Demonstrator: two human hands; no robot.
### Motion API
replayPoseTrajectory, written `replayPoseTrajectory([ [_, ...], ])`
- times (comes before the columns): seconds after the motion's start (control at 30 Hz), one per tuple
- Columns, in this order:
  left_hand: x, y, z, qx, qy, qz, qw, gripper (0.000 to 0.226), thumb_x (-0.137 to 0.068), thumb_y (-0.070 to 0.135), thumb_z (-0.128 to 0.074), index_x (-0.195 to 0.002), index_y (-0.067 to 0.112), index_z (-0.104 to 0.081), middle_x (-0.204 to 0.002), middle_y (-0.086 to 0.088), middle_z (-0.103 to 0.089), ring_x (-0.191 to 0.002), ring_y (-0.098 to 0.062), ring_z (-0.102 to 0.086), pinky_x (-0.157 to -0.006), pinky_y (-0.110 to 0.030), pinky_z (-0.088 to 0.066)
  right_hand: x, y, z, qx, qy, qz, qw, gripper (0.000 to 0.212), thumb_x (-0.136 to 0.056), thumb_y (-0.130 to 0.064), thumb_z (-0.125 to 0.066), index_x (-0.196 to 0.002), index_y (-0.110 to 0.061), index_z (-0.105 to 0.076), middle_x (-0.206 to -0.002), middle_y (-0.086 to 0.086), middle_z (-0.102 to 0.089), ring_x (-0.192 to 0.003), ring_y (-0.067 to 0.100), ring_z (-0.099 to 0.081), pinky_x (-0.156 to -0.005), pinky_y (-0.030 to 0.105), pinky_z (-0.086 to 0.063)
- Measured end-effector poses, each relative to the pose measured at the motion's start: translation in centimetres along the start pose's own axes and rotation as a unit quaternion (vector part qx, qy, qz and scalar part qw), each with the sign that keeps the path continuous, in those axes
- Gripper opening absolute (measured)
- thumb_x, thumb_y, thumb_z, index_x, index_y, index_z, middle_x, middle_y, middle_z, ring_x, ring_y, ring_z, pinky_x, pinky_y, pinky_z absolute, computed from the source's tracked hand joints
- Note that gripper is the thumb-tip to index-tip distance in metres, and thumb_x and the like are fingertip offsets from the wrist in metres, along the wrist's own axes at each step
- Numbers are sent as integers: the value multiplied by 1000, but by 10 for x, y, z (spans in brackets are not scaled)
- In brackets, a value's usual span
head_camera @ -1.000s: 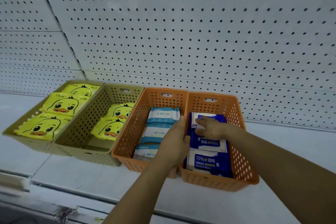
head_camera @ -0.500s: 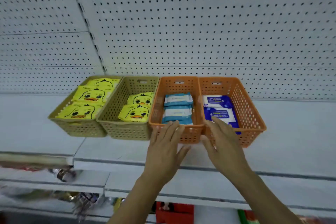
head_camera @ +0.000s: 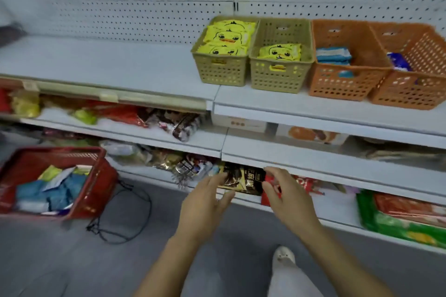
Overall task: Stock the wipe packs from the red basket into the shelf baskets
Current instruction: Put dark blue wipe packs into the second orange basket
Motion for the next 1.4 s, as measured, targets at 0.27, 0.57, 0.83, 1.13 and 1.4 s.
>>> replayPoseTrajectory([
  [0.27, 43, -140, 52, -22, 8, 149, 989, 49, -98, 49, -45, -141, 26, -44, -141, 7, -51, -124, -13, -51, -94, -32, -48, -32, -94, -130, 32, -200, 71, 977, 34, -96, -39, -46, -127, -28, -50, -128, -8, -56, -112, 12, -57, -87, 33, -47],
  [0.57, 25, -298, 122, 31, 32, 264, 963, 42, -94, 41, -55, -132, 24, -54, -125, 4, -62, -109, -13, -60, -92, -35, -49, -110, -213, -265, 33, -275, 121, 953, 31, -96, -40, -45, -124, -28, -52, -122, -9, -58, -108, 13, -58, -86, 36, -48],
  [0.83, -7, -428, 183, 77, 17, 325, 943, 40, -94, 36, -57, -131, 22, -56, -124, 4, -65, -109, -13, -62, -91, -29, -48, -167, -310, -369, 5, -318, 112, 941, 33, -95, -37, -47, -125, -24, -54, -122, -6, -59, -108, 15, -59, -90, 39, -48],
  [1.13, -15, -591, 223, 178, -14, 381, 907, 37, -95, 30, -57, -128, 12, -58, -112, 0, -68, -95, -12, -64, -92, -32, -50, -193, -389, -506, -44, -344, 42, 937, 27, -93, -30, -52, -118, -22, -60, -112, -6, -65, -99, 13, -62, -89, 36, -50],
  [1.4, -64, -746, 213, 174, -75, 390, 901, 43, -97, 28, -56, -135, 10, -51, -135, -9, -57, -121, -23, -55, -98, -33, -43, -232, -394, -651, -30, -291, -146, 945, 32, -96, -23, -48, -126, -22, -57, -123, 5, -63, -101, 23, -62, -88, 35, -50],
])
Point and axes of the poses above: each hand's wrist, its own x-axis away from the middle knuckle, its own z-axis out of the back of the hand, y = z × x, the point moved 4 cm from there along -x, towards the middle knuckle
